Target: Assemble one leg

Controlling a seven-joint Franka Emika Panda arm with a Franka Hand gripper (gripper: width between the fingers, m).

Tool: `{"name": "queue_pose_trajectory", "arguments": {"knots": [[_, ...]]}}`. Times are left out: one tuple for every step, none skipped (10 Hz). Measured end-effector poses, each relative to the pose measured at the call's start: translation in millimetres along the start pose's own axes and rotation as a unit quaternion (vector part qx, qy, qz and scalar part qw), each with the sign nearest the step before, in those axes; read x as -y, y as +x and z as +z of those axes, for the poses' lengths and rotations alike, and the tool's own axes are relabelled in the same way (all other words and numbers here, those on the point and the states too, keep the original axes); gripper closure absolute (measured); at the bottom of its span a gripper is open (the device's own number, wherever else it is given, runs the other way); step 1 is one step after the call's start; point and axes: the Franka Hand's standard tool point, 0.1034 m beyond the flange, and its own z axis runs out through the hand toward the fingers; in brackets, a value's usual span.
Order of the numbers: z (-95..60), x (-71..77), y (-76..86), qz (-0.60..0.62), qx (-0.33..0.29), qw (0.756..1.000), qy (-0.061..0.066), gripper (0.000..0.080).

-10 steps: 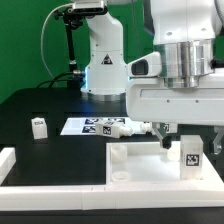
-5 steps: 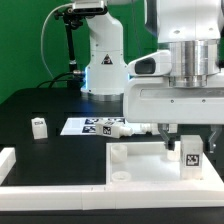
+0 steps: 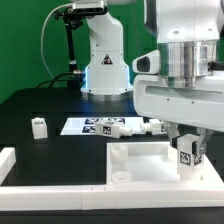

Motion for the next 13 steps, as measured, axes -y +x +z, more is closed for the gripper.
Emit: {"name": "queue_pose_trajectory", "arguments": {"knots": [[0.0,-1.3,-0.3,0.105,0.007,0.994,-0.003,0.0515],[0.6,-2.0,-0.7,0.218,0.018,0.976,0.003,0.0515],[0.7,-2.7,-1.6,0.311,0.032,0.95,0.009,0.0514],[0.6,-3.3,-2.4,0.364,0.036,0.931,0.008,0.0512],[0.6,-3.4,-2.2,0.366,0.035,0.93,0.007,0.0512],[0.7,-3.3,-2.3,0.35,0.035,0.936,0.008,0.0511],[0.9,-3.5,-2.1,0.312,0.033,0.949,0.008,0.0511],[0.3,-2.9,-1.6,0.196,0.029,0.98,0.012,0.0319],[0.9,-1.2,0.0,0.08,0.026,0.996,0.023,0.0184],[2.6,-1.0,-2.9,0.01,0.03,0.999,0.026,0.0184],[1.6,2.6,-10.6,-0.008,0.028,0.999,0.024,0.016],[2.3,2.1,-10.1,-0.037,0.027,0.999,0.024,0.0153],[2.6,0.5,-7.1,-0.073,0.025,0.997,0.024,0.0153]]}}
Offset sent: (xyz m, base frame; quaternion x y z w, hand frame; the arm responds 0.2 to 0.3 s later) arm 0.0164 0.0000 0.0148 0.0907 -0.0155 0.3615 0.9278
